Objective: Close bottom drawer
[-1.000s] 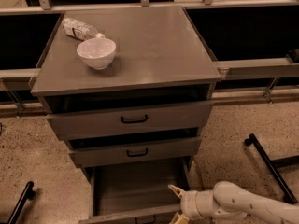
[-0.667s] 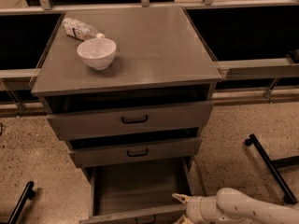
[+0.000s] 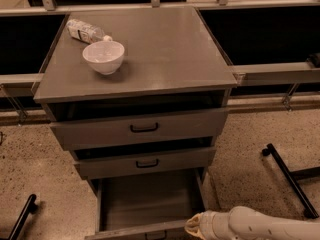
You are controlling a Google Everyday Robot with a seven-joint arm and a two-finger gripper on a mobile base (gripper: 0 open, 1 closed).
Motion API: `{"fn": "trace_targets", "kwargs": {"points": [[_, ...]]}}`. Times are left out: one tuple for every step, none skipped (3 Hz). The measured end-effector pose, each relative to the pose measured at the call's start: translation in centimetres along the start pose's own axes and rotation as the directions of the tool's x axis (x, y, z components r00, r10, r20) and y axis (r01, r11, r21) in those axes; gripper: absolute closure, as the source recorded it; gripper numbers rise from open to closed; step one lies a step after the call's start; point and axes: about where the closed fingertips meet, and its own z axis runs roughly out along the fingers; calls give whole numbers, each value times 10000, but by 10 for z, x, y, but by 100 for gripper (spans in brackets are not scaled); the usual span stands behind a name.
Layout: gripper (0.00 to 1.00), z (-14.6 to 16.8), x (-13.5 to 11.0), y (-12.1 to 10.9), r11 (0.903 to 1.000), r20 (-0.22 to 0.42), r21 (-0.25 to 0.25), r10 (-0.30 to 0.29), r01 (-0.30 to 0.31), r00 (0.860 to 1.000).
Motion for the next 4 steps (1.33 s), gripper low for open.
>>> {"fn": "trace_targets", "kwargs": {"points": [[100, 18, 21, 9, 9975, -13, -650, 263, -263, 9997], [100, 48, 59, 27, 9900, 283, -1320, 544, -503, 9981], [100, 85, 83, 43, 9852, 717, -1679, 457, -331, 9964], [100, 115, 96, 53, 9850, 650, -1713, 341, -225, 9973]]}}
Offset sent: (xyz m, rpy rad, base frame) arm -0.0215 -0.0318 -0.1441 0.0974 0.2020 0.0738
